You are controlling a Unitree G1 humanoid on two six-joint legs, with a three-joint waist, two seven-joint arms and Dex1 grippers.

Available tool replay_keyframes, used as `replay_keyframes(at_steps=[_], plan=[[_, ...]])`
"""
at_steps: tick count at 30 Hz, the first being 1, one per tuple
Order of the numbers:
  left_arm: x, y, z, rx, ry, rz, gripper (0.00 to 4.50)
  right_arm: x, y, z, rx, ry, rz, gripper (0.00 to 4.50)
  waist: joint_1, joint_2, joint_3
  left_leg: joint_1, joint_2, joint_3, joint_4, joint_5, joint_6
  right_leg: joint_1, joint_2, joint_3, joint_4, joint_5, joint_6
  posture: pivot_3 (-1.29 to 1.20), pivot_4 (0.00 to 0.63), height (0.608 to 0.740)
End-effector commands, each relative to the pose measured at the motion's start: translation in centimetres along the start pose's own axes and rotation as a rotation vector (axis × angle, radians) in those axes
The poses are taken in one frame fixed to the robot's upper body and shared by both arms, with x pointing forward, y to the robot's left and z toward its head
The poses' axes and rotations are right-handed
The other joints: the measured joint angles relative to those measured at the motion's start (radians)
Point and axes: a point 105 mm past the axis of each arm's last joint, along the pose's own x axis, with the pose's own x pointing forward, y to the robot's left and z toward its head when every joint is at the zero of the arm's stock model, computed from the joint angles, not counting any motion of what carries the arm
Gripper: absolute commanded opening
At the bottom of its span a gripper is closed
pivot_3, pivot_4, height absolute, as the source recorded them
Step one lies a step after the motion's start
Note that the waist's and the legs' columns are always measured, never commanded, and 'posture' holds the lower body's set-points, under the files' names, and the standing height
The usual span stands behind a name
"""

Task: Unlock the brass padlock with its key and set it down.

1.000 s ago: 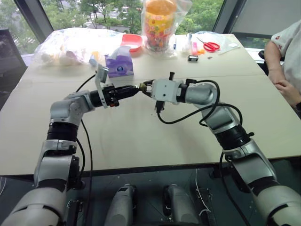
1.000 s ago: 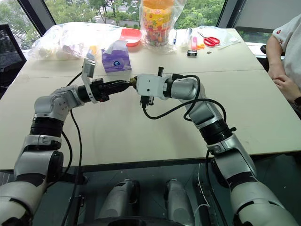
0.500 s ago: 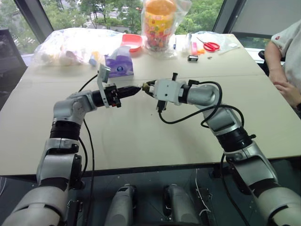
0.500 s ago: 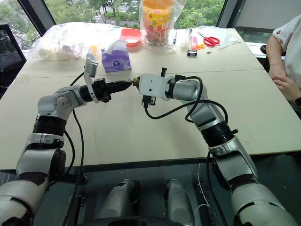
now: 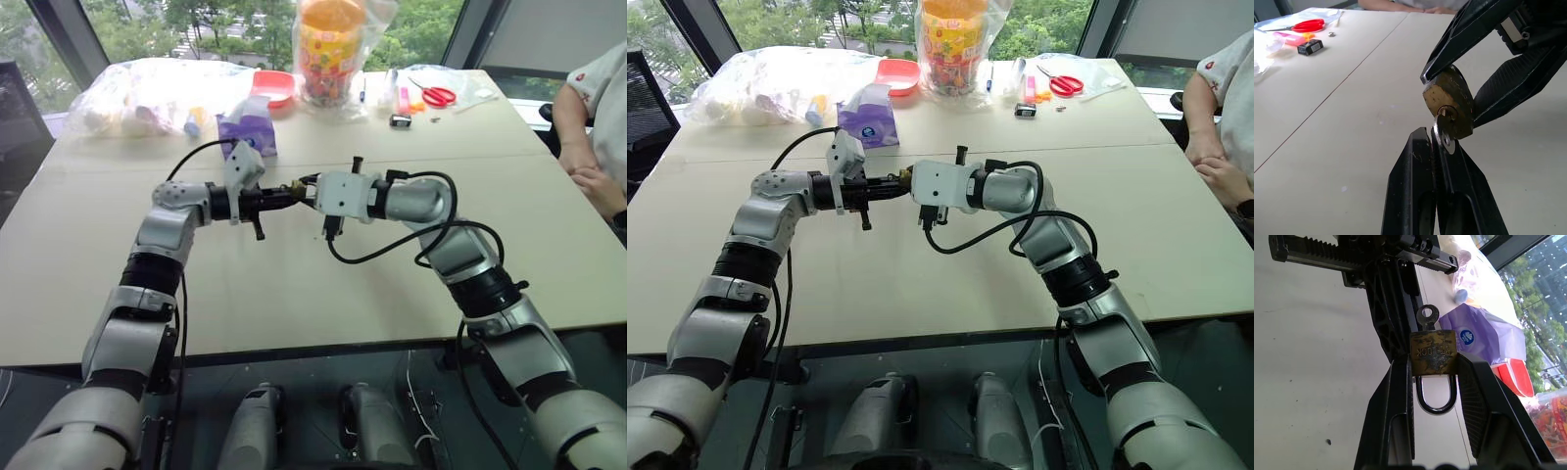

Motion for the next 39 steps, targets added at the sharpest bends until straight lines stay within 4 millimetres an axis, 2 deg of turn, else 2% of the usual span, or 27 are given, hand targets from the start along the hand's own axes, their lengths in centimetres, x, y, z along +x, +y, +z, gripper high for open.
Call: replay_keyframes(at_steps=[1, 2, 3, 6, 10, 13, 19, 22, 27, 28, 34, 39], plan=[[-1.3, -0.9, 1.7, -0.127, -0.04, -0.103, 0.06, -0.3, -1.0, 1.5, -0.04, -0.047, -0.036, 0.7, -0.001, 0.0, 0.0, 0.0, 0.0, 0.0, 0.0, 0.0, 0.0, 0.0, 0.0, 0.0, 0.0, 0.0, 0.0, 0.0, 0.15, 0.74], [-1.8, -1.0, 1.4, -0.179, -0.028, -0.113, 0.06, -0.4, -1.0, 1.4, -0.04, -0.045, -0.038, 0.7, -0.002, 0.0, 0.0, 0.0, 0.0, 0.0, 0.0, 0.0, 0.0, 0.0, 0.0, 0.0, 0.0, 0.0, 0.0, 0.0, 0.15, 0.74], [-2.3, -1.0, 1.2, -0.21, -0.021, -0.12, 0.61, -0.4, -1.0, 1.4, -0.04, -0.044, -0.04, 0.7, -0.003, 0.0, 0.0, 0.0, 0.0, 0.0, 0.0, 0.0, 0.0, 0.0, 0.0, 0.0, 0.0, 0.0, 0.0, 0.0, 0.15, 0.74], [-3.2, -0.7, 1.0, -0.257, -0.019, -0.105, 1.66, -0.4, -1.0, 1.3, -0.04, -0.041, -0.042, 0.7, -0.003, 0.0, 0.0, 0.0, 0.0, -0.001, 0.0, 0.0, 0.0, 0.0, 0.0, 0.0, 0.001, 0.0, 0.0, 0.0, 0.15, 0.74], [-3.6, 0.4, 2.1, -0.256, -0.071, -0.027, 3.3, -0.4, -1.1, 1.3, -0.042, -0.04, -0.043, 0.7, 0.001, 0.0, 0.0, 0.0, 0.0, -0.002, 0.0, 0.0, 0.0, 0.0, 0.0, 0.0, 0.001, 0.0, 0.0, 0.0, 0.15, 0.74], [-3.7, 0.9, 3.0, -0.285, -0.129, -0.019, 3.3, -0.4, -1.2, 1.4, -0.045, -0.044, -0.045, 0.7, 0.0, 0.0, 0.0, 0.0, 0.0, -0.002, 0.001, 0.0, 0.0, 0.0, 0.0, 0.0, 0.0, 0.0, 0.0, 0.0, 0.15, 0.74], [-3.3, 1.1, 3.4, -0.317, -0.164, -0.023, 3.3, -0.3, -1.3, 1.6, -0.049, -0.051, -0.047, 0.7, -0.002, 0.0, 0.0, 0.0, 0.0, -0.002, 0.001, 0.0, 0.0, 0.0, 0.0, 0.0, 0.001, 0.0, 0.0, 0.0, 0.15, 0.74], [-3.1, 0.9, 3.3, -0.321, -0.157, -0.039, 2.47, -0.4, -1.3, 1.6, -0.05, -0.051, -0.05, 0.7, -0.003, 0.0, 0.0, 0.0, 0.0, -0.002, 0.001, 0.0, 0.0, 0.0, 0.0, 0.0, 0.001, 0.0, 0.0, 0.0, 0.15, 0.74], [-2.9, 0.4, 2.9, -0.324, -0.137, -0.067, 0.17, -0.4, -1.4, 1.7, -0.05, -0.051, -0.056, 0.7, -0.002, 0.0, 0.0, 0.0, 0.0, -0.001, 0.001, 0.0, 0.0, 0.0, 0.0, 0.0, 0.001, 0.0, 0.0, 0.0, 0.15, 0.74], [-2.8, 0.5, 3.0, -0.324, -0.139, -0.065, 0.04, -0.5, -1.3, 1.7, -0.05, -0.051, -0.056, 0.7, -0.002, 0.0, 0.0, 0.0, 0.0, -0.001, 0.001, 0.0, 0.0, 0.0, 0.0, 0.0, 0.001, 0.0, 0.0, 0.0, 0.15, 0.74], [-2.5, 0.8, 2.8, -0.252, -0.118, -0.024, 0.04, -0.5, -1.1, 1.7, -0.044, -0.051, -0.048, 0.7, -0.001, 0.0, 0.0, 0.0, 0.0, -0.002, 0.001, 0.0, 0.0, 0.0, 0.0, 0.0, 0.001, 0.0, 0.0, 0.0, 0.15, 0.74], [-2.0, 1.1, 2.0, -0.004, -0.023, 0.026, 0.04, -0.5, -0.9, 1.7, -0.036, -0.049, -0.038, 0.7, 0.0, 0.0, 0.0, 0.0, 0.0, -0.002, 0.001, 0.0, 0.0, 0.0, 0.0, 0.0, 0.001, 0.0, 0.0, 0.0, 0.15, 0.74]])
